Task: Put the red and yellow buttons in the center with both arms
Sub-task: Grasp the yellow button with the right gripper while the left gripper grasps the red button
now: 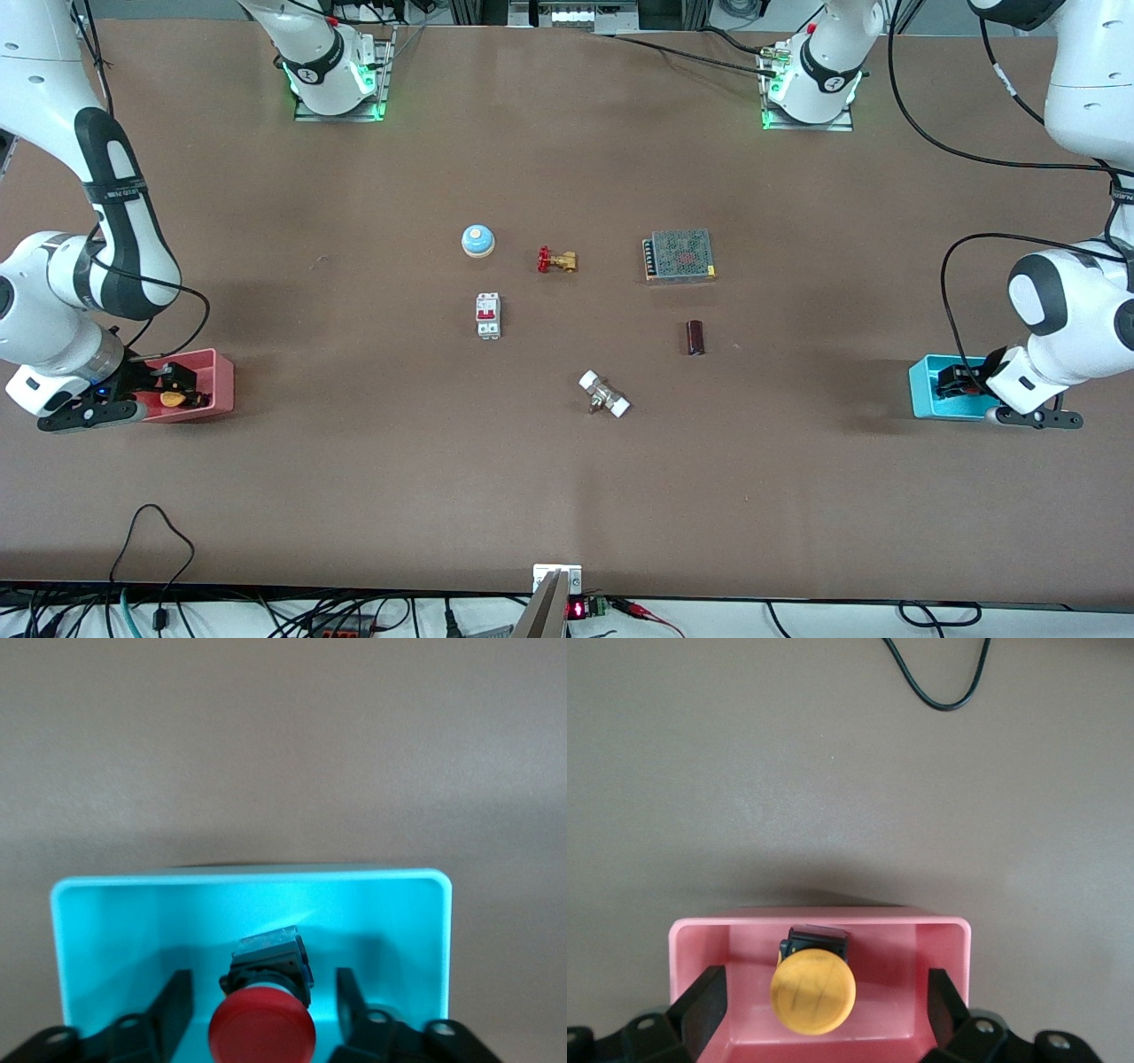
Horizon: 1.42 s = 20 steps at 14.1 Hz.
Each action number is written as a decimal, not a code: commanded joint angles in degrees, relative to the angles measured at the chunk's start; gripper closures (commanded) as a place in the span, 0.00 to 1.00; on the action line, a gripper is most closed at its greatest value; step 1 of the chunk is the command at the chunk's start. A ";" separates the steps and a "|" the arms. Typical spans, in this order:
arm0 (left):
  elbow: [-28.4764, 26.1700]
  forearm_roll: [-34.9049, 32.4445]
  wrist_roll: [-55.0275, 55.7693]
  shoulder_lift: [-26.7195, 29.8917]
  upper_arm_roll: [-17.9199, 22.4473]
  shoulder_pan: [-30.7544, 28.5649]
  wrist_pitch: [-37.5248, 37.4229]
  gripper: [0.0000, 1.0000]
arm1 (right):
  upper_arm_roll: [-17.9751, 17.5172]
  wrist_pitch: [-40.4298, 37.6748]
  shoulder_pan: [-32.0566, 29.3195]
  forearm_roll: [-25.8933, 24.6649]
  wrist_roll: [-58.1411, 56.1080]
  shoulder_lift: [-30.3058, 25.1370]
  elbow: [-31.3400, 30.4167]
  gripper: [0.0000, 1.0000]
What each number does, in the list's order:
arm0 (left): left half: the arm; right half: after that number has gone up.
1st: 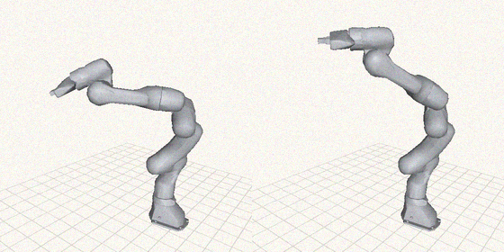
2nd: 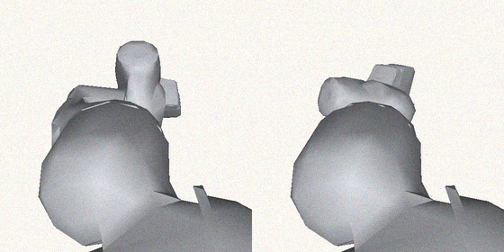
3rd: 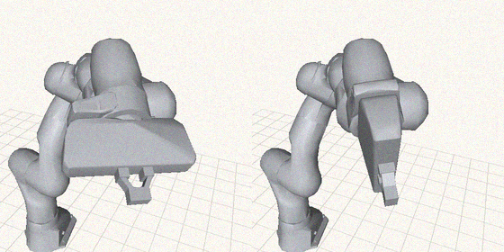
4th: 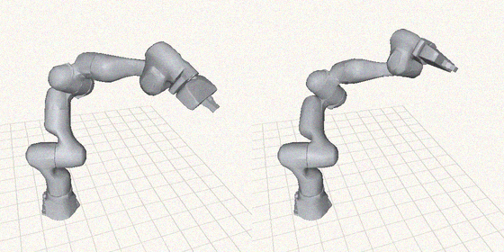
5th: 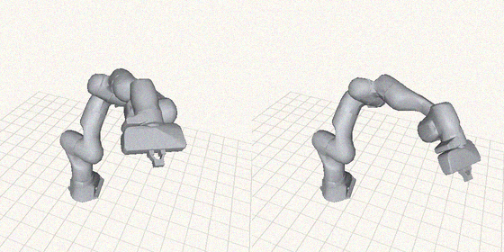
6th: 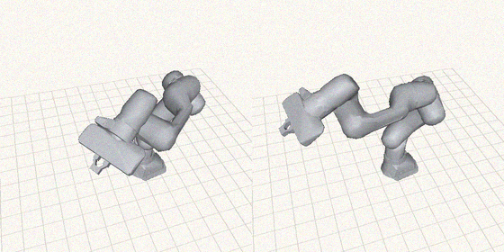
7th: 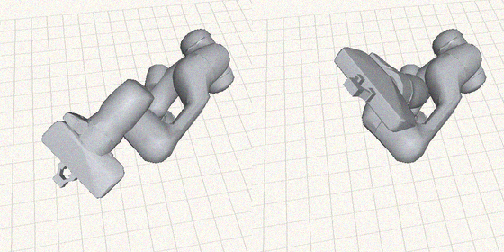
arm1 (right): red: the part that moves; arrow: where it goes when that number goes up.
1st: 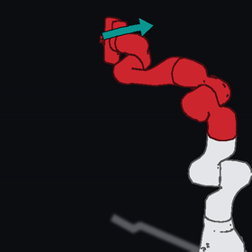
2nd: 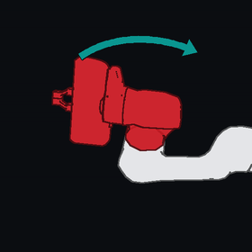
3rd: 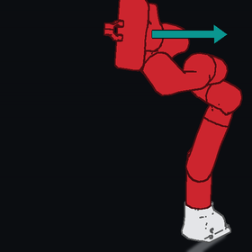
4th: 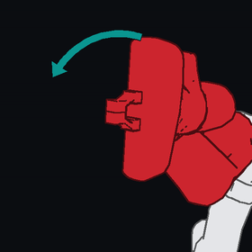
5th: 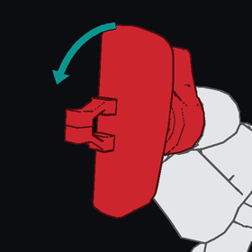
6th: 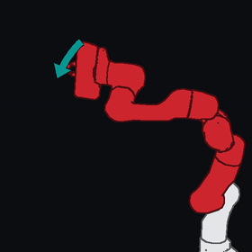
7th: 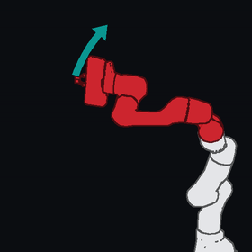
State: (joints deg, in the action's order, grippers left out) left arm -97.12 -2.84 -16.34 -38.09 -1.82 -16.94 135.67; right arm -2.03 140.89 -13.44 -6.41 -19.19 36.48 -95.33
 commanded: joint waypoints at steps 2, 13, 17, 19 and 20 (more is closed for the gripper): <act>-0.80 -0.24 -1.23 2.05 -0.55 -0.64 -1.73 0.73 | -1.57 1.93 -1.32 -0.19 -0.67 0.87 -0.56 0.00; -0.41 0.03 11.30 16.98 -8.17 3.67 -25.72 0.74 | -2.28 1.93 -2.29 -0.19 -0.85 1.84 -0.74 0.18; -10.52 -0.41 28.95 19.28 -19.69 4.28 -22.49 0.75 | -2.28 1.93 -2.29 -0.19 -3.04 1.84 -0.74 0.41; -16.06 -0.59 32.07 19.64 -22.69 4.54 -18.01 0.75 | -2.28 1.84 -2.29 -0.19 -3.31 1.84 -0.74 0.53; -20.09 -0.59 34.34 20.33 -23.66 4.72 -13.90 0.75 | -2.28 1.84 -2.29 -0.27 -3.40 1.84 -0.74 0.60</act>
State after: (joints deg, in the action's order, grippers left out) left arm -109.11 -2.80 14.89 -20.89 -23.64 -11.22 115.78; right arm -3.07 141.88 -14.49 -6.40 -21.24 38.43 -95.55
